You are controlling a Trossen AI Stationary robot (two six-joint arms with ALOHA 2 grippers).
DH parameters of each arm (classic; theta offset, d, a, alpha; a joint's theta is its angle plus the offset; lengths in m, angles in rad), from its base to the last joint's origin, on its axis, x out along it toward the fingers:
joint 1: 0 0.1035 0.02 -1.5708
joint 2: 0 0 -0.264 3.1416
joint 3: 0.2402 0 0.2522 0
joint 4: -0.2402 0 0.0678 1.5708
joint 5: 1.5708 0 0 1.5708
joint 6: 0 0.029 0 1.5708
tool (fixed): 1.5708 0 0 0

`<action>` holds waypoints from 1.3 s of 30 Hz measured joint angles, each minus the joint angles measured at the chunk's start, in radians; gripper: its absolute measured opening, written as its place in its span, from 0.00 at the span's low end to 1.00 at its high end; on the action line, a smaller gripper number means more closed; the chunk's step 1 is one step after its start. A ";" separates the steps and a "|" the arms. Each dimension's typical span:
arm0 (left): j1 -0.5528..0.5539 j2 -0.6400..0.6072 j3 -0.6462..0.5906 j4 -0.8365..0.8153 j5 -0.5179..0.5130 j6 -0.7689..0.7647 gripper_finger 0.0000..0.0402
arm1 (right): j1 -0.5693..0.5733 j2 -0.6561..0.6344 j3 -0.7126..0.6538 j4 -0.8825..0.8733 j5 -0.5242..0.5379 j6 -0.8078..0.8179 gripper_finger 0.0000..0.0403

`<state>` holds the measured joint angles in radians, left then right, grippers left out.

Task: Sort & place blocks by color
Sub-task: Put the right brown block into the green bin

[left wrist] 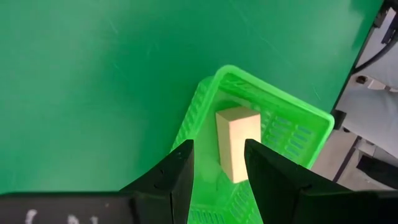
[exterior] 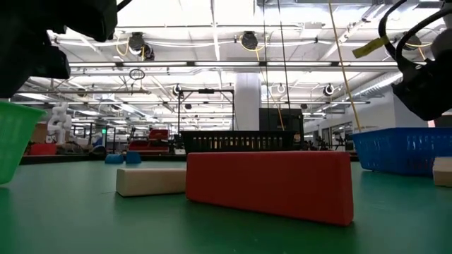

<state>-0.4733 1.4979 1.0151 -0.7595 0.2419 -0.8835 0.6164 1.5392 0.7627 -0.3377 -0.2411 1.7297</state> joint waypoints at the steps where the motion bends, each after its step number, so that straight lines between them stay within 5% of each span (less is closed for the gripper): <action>1: 0.003 0.000 0.000 0.000 0.000 0.004 0.36 | 0.000 0.001 0.008 0.010 0.000 0.002 0.63; 16: 0.015 0.000 -0.001 0.001 -0.038 0.056 0.36 | 0.002 0.011 0.033 -0.026 0.086 -0.007 0.58; 30: 0.015 0.000 -0.001 0.004 -0.133 0.070 0.36 | 0.001 0.077 0.033 -0.020 0.086 -0.114 0.26; 39: 0.060 0.000 -0.001 0.014 -0.237 0.078 0.36 | -0.010 0.072 0.029 0.077 0.111 -0.180 0.32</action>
<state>-0.4132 1.4979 1.0145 -0.7456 0.0053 -0.8054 0.6067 1.6108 0.7921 -0.2604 -0.1303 1.5500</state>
